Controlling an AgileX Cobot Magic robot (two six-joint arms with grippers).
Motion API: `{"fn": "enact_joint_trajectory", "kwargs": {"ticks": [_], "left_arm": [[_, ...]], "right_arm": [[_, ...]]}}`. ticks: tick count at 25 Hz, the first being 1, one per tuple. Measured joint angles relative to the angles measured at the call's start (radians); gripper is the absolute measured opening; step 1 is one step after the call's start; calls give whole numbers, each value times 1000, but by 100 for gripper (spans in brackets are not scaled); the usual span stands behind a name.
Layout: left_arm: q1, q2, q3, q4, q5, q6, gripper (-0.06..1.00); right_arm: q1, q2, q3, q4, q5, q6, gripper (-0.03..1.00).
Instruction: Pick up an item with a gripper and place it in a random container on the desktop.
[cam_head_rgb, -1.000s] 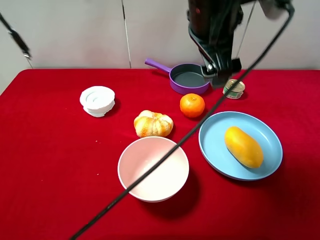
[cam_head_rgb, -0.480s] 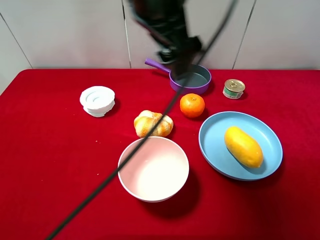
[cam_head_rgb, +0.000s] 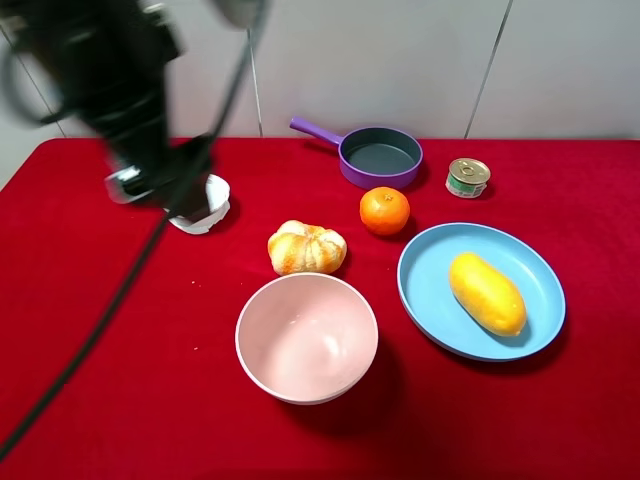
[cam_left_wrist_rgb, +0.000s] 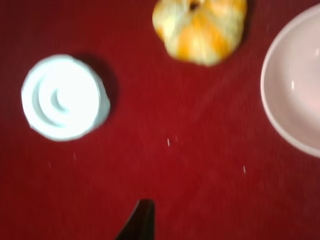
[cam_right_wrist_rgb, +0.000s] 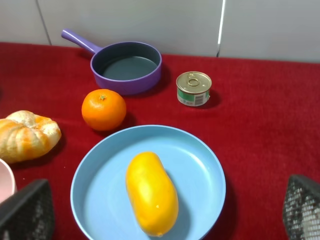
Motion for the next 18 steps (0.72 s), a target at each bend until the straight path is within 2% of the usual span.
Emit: {"fn": "enact_joint_trajectory", "kwargs": {"ticks": [8,14,18], "left_arm": [[3,-303,312,18,0,-114,95],[3,-498,519,18,0,-133,95],[3,-596,636,18,-1,-182,95]], "right_arm": [[0,0,0,0,0,0,69],[0,0,0,0,0,0,69],[0,0,0,0,0,0,69]]}}
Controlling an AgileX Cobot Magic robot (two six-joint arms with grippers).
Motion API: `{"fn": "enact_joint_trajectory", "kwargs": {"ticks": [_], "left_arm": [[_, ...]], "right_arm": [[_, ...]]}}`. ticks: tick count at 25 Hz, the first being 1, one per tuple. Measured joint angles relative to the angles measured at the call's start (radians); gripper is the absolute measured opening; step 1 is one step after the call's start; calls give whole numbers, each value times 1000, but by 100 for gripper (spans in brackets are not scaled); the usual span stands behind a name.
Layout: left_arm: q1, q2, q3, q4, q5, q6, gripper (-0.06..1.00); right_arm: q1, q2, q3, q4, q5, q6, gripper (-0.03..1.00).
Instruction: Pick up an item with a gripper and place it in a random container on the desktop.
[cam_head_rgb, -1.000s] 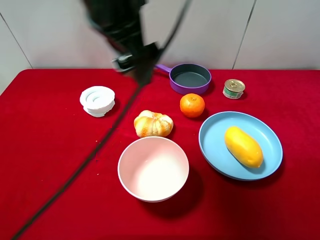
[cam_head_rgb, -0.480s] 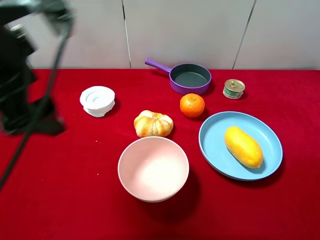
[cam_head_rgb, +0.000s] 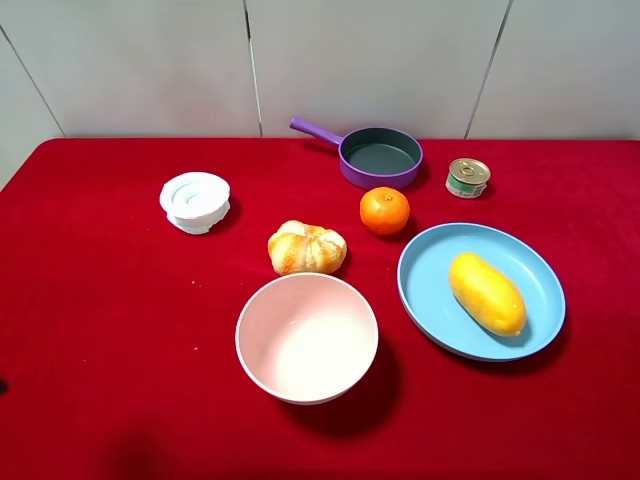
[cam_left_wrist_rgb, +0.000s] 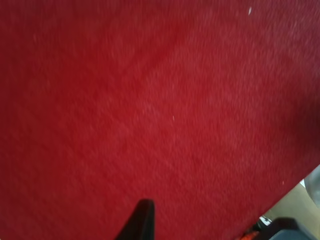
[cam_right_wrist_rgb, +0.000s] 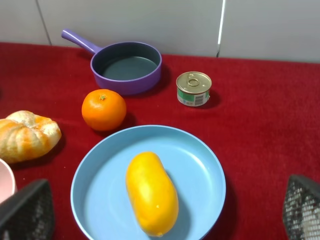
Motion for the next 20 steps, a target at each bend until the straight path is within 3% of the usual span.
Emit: {"fn": "enact_joint_trajectory", "kwargs": {"ticks": [5,12,20], "left_arm": [[0,-89,95,-25,0,-23,95],[0,-140,107,-60,-3,-23,95],[0,-140,141,-96,-91,-15,95]], "right_arm": [[0,0,0,0,0,0,69],[0,0,0,0,0,0,69],[0,0,0,0,0,0,69]]}}
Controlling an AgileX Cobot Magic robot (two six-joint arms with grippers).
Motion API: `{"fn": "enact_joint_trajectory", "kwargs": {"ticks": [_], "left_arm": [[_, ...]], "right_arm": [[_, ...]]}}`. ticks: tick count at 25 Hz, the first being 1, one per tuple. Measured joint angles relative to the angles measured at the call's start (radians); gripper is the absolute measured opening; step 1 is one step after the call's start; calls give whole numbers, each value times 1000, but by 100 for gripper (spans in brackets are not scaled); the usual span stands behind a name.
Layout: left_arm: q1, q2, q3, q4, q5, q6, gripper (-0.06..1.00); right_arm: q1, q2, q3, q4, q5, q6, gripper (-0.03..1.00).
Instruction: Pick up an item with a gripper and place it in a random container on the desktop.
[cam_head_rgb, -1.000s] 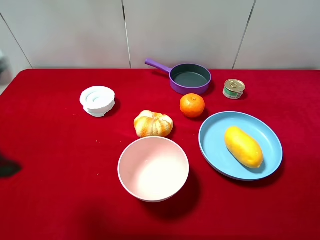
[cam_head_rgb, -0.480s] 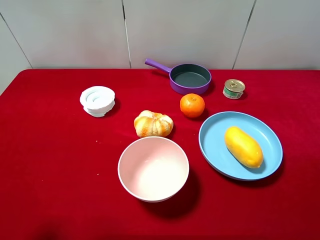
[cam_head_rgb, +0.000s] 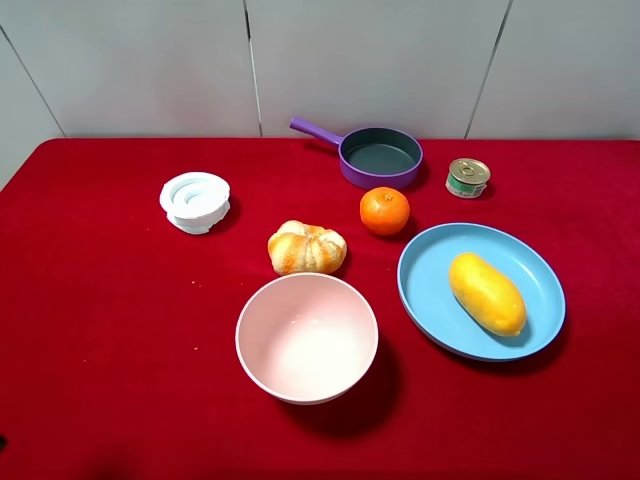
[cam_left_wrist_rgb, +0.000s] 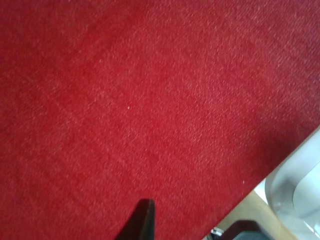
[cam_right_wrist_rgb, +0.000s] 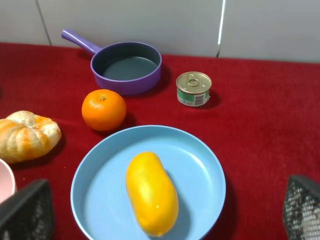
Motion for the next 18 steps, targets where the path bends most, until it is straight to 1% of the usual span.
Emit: {"fn": "enact_joint_trajectory", "kwargs": {"ticks": [6,8,11,14,18], "left_arm": [[2,0,9,0,-19,0,95],[25,-7,9,-5,-19,3,95],[116,-33,9,-26,-19,34,95],[222,-76,9,-78,-21,103,95],[332,-168,9,-100,-22,138,95]], "right_arm": [[0,0,0,0,0,0,69],[0,0,0,0,0,0,69],[0,0,0,0,0,0,69],[0,0,0,0,0,0,69],[0,0,0,0,0,0,69]]}}
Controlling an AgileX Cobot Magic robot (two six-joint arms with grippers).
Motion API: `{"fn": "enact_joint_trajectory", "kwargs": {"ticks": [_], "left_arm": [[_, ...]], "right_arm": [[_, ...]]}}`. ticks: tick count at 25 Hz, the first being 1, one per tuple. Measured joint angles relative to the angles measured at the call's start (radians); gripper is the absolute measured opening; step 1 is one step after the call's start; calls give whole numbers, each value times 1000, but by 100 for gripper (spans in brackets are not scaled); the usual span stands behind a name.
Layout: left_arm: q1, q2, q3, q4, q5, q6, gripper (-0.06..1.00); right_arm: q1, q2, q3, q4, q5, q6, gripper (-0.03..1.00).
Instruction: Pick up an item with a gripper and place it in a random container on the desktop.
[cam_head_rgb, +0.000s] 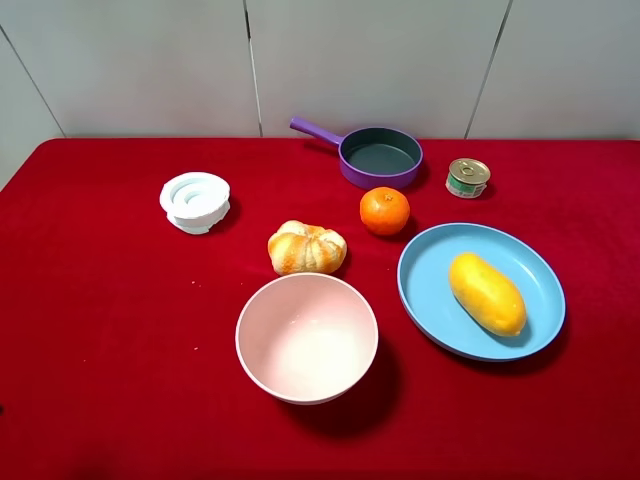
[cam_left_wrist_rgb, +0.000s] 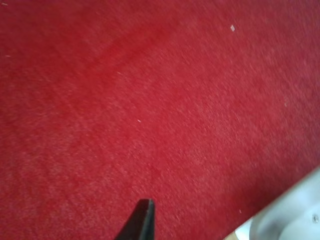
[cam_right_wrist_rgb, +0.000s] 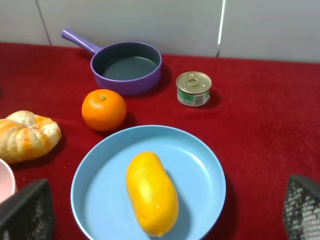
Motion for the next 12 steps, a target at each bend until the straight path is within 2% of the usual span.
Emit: {"fn": "enact_joint_trajectory", "kwargs": {"ticks": [6,12], "left_arm": [[151,-178,1,-1,-1,3,95],[256,-358,2,-1,-1,3,95]], "right_arm": [[0,0,0,0,0,0,69],[0,0,0,0,0,0,69]]}}
